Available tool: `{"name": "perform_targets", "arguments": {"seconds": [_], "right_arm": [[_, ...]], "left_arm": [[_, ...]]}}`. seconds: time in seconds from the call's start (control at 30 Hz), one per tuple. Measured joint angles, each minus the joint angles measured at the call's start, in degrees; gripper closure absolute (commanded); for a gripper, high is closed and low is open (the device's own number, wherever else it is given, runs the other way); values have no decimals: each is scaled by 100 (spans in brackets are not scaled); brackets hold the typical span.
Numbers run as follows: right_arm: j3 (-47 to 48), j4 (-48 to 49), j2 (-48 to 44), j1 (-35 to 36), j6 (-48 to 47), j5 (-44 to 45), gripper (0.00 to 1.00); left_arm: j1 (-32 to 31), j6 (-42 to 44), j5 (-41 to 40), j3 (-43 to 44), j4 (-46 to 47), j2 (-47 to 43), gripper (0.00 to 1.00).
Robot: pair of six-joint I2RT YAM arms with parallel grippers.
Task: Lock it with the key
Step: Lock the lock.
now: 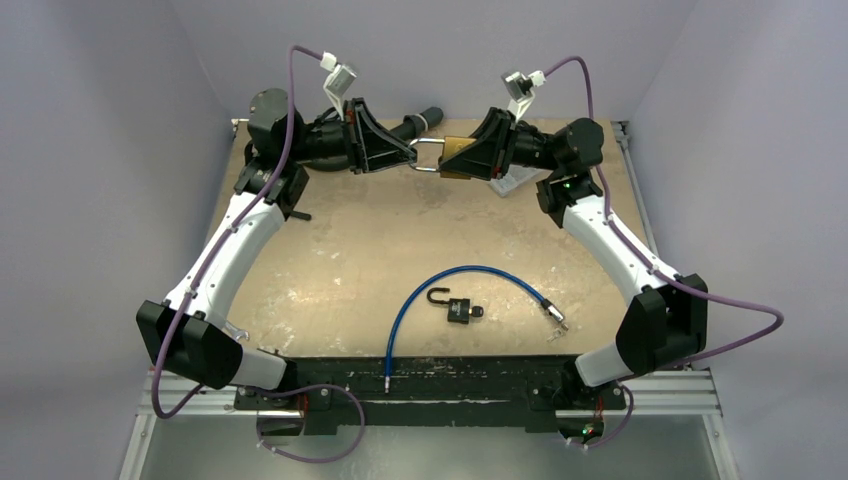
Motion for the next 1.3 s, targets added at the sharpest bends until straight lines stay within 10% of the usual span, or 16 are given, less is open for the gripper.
{"name": "perform_targets", "arguments": {"seconds": [1.3], "right_arm": [[7, 144, 13, 11, -114, -225, 100]], "left_arm": [[-348, -590, -302, -433, 798, -44, 100]]}}
